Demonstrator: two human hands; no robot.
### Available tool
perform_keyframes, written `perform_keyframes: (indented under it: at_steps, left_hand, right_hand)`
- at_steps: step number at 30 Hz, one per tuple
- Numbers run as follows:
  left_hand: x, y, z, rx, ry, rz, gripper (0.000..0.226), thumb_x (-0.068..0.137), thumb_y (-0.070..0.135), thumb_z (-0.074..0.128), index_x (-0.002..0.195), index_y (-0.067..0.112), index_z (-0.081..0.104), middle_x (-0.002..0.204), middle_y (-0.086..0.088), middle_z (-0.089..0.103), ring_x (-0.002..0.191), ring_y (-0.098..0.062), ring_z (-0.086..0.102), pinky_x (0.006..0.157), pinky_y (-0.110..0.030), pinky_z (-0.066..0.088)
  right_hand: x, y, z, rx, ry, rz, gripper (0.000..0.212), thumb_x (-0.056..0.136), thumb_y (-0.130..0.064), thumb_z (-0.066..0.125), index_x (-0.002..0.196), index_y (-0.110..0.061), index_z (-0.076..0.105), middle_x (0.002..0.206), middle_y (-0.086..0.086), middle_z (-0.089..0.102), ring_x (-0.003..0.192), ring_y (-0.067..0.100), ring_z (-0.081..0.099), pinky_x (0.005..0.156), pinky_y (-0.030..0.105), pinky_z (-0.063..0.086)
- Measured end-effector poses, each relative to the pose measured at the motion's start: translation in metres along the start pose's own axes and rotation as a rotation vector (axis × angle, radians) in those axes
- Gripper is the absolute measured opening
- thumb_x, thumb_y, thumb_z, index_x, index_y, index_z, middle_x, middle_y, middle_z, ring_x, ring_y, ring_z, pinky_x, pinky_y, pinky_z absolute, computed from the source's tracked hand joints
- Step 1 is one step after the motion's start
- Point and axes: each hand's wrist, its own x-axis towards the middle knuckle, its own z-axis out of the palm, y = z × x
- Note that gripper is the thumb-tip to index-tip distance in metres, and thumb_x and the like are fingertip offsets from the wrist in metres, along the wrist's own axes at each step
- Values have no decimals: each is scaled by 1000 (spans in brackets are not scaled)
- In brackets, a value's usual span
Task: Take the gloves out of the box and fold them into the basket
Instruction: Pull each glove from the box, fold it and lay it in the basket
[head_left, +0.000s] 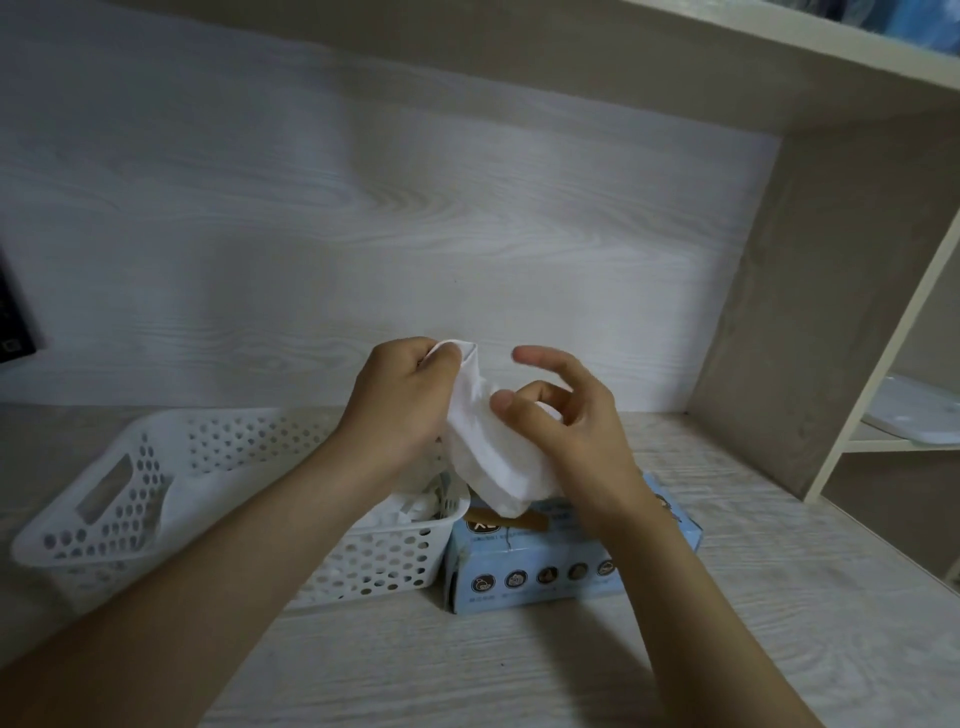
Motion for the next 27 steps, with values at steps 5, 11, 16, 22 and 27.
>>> perform_keyframes:
  at_steps: [5,11,16,22,27]
  left_hand:
    - [3,-4,-1,-62,23,-79,40,105,36,51,78,6,54,74,-8,46,68,-19,48,66,-34,36]
    - [-7,13,-2,-185,-61,-174,65,88,69,66,87,5,75,80,-7,77,73,-23,74,71,-31,49]
    - [-3,5,-3,-95,-29,-44,59,89,54,76,85,-4,70,69,-4,62,63,-14,62,65,-27,46]
    - [6,-9,-11,-10,26,51,75,88,67,54,85,-7,59,80,-30,60,65,-31,60,69,-35,44]
    - [7,-12,-12,75,78,114,44,103,45,58,87,6,67,76,-20,64,67,-23,58,68,-47,50]
  right_hand:
    - [2,-1,-4,10,-59,87,18,94,-19,79,79,-8,77,79,11,74,69,25,67,57,30,51]
    - [1,-4,-9,388,-127,200,49,99,-30,72,103,17,64,102,30,67,89,40,65,81,47,52]
    - [2,-7,-10,414,-68,401,44,94,-37,66,88,6,73,81,18,67,74,34,65,77,42,50]
    - [7,7,-9,-132,134,131,26,90,-8,65,66,-14,72,78,5,75,69,20,65,57,32,52]
    - [8,6,-11,23,142,155,12,94,-9,70,84,-11,75,88,6,78,79,18,72,67,31,57]
